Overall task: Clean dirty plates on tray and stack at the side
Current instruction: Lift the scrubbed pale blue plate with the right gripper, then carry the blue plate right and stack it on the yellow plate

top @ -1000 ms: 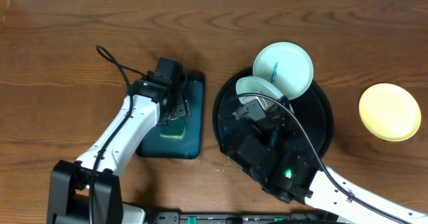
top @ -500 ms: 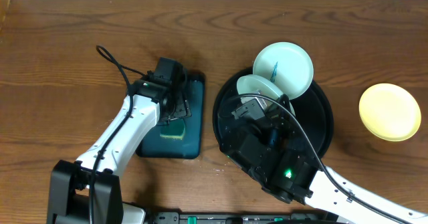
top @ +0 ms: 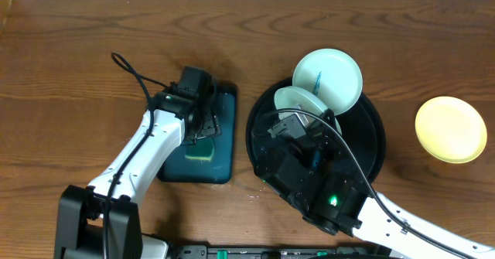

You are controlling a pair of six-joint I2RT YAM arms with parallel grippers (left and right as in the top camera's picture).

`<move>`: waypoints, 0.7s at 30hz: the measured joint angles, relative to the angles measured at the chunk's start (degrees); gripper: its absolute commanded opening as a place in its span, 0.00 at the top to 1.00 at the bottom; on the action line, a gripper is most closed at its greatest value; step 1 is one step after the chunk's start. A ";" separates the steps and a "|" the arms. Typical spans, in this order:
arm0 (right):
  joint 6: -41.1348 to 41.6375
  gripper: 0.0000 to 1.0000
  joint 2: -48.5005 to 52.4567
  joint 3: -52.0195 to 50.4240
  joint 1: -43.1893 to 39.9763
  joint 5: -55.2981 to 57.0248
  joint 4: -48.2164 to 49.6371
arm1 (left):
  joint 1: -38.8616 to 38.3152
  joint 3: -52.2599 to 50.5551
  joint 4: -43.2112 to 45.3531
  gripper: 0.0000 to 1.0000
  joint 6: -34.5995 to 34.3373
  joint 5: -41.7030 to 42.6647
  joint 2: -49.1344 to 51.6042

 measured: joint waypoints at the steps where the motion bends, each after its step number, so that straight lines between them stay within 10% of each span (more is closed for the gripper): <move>1: 0.00 0.99 0.00 0.00 0.00 0.02 0.11 | 0.00 0.00 0.00 0.19 -0.02 0.00 0.00; 21: 9.99 0.99 0.04 0.00 -15.47 -13.86 -3.67 | 0.00 0.00 0.00 0.18 -0.02 0.00 0.00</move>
